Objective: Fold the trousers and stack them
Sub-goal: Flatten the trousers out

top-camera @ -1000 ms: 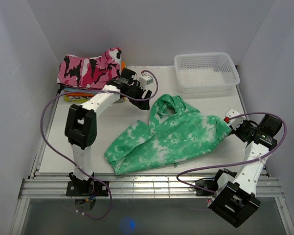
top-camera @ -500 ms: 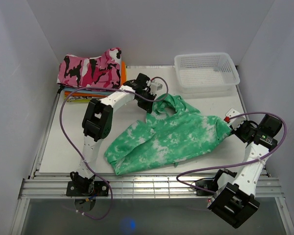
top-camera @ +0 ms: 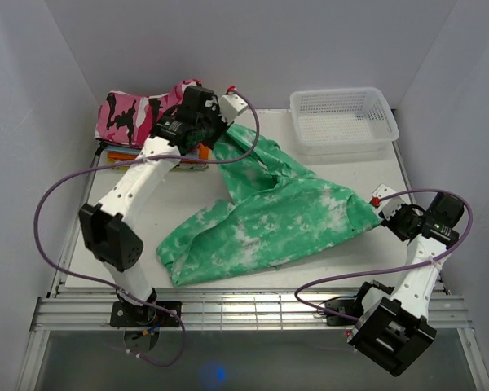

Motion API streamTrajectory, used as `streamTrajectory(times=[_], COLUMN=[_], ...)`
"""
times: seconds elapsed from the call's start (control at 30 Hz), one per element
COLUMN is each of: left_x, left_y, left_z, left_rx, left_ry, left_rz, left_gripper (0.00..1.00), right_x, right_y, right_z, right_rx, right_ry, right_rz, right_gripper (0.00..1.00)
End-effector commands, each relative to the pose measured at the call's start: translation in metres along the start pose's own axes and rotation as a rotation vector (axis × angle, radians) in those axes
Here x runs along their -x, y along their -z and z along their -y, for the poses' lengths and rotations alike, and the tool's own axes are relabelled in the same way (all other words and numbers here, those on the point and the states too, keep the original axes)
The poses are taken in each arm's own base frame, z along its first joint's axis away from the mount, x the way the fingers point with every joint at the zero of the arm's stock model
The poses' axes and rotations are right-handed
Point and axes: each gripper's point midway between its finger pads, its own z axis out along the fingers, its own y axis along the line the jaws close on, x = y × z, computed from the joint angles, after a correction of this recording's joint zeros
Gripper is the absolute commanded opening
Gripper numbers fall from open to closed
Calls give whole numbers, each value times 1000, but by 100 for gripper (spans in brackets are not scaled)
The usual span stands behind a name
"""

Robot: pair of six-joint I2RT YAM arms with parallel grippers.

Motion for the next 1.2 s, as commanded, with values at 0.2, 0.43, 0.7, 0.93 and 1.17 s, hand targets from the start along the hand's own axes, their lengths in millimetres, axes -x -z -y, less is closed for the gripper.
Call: streamTrajectory(times=[0.2, 0.43, 0.7, 0.93, 1.17], left_x=[-65, -51, 38, 137, 115], left_y=[101, 80, 28, 18, 29], left_z=[29, 134, 220, 292, 278], left_rx=[4, -302, -524, -664, -654], left_ry=[-80, -26, 8, 10, -30], left_rz=[-9, 104, 228, 412, 381], left_gripper=[0, 0, 0, 0, 80], right_x=[2, -1, 45, 42, 42], right_y=[3, 2, 20, 12, 10], right_z=[5, -24, -5, -6, -7], right_rx=[11, 136, 108, 100, 108], right_ry=[67, 125, 39, -35, -35], right_rz=[-3, 4, 154, 161, 164], right_gripper=[8, 11, 95, 95, 92])
